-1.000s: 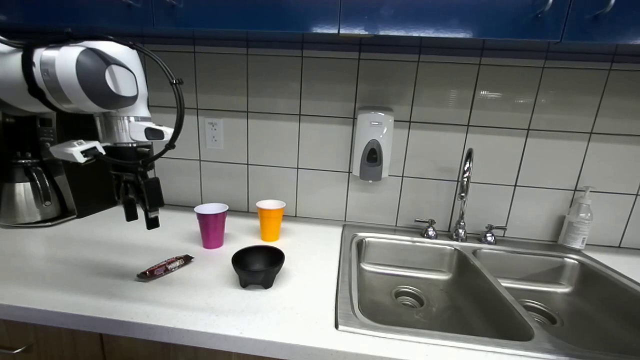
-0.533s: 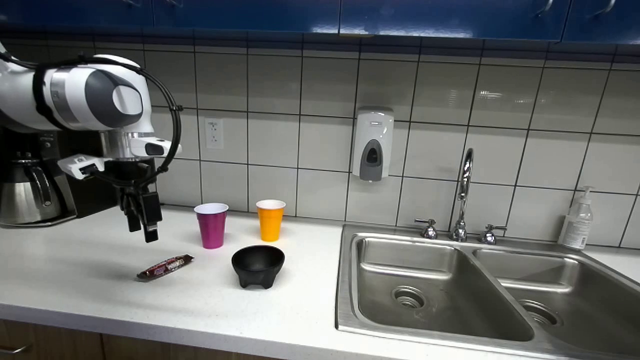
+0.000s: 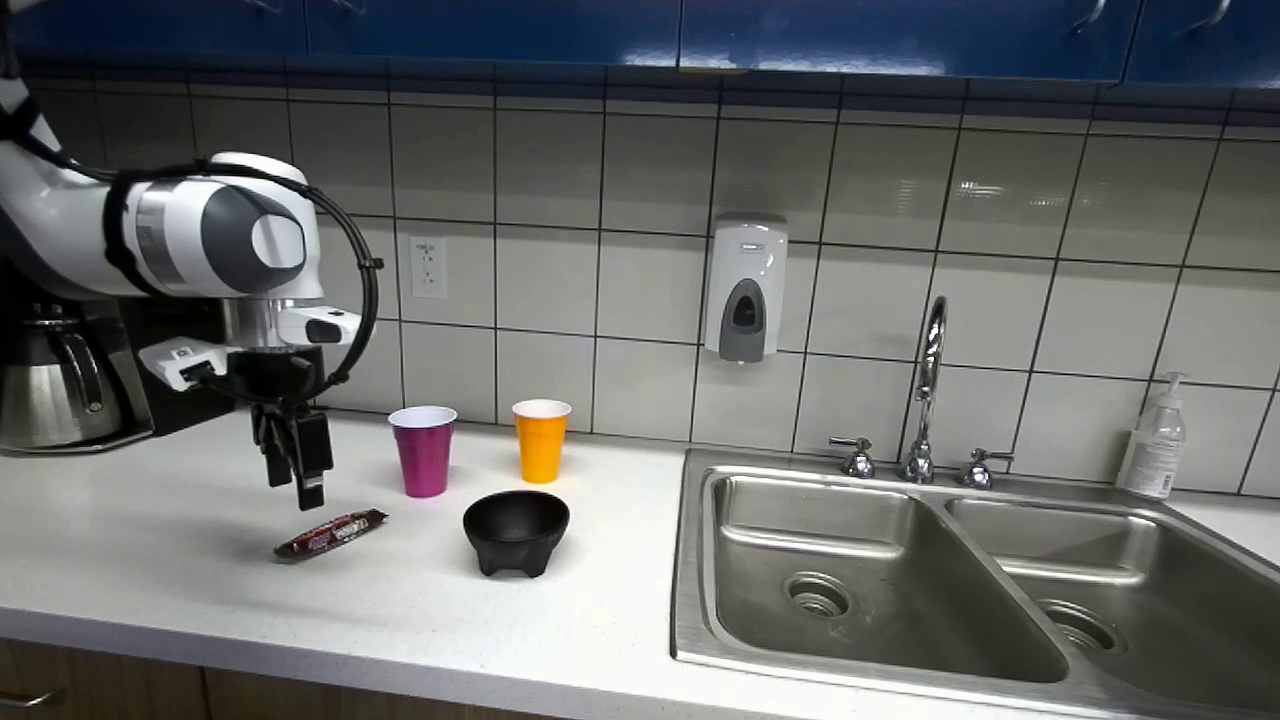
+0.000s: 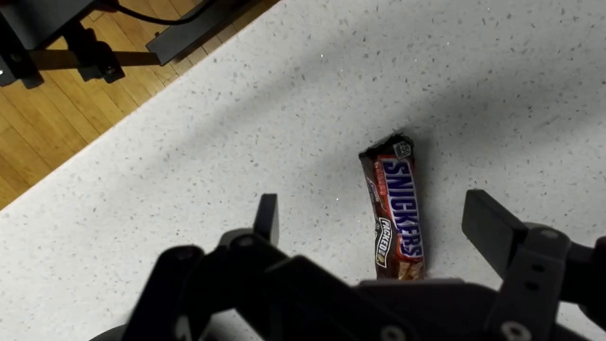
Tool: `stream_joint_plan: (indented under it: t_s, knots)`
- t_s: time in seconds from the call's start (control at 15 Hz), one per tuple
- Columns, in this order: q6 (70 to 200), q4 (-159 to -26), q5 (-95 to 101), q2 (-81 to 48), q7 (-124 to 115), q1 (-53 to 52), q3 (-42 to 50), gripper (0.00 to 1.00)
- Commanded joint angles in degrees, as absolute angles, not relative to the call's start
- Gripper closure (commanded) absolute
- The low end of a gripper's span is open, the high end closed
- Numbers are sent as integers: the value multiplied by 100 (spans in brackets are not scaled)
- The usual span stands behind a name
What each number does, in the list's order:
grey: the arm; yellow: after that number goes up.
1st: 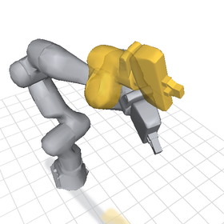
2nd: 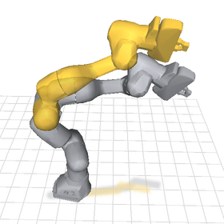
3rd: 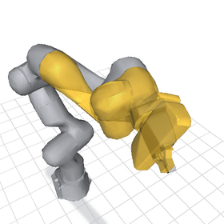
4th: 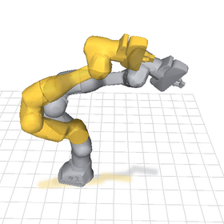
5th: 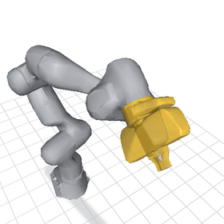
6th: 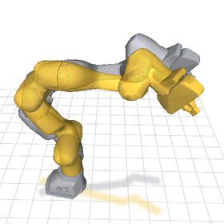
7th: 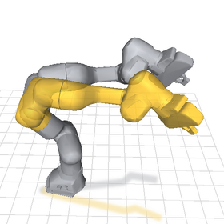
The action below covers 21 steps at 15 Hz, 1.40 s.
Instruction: Put the candy bar into the black bowl
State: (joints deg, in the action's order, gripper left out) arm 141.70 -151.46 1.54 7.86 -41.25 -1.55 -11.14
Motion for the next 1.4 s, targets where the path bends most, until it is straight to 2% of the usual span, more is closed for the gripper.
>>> stream_joint_plan:
  t_s: [0.0, 1.33]
  knots:
    - [14227, -14835, 317, 417, -4309, -178, -1002, 0]
    - [14182, -13693, 189, -1101, -4183, -650, -434, 0]
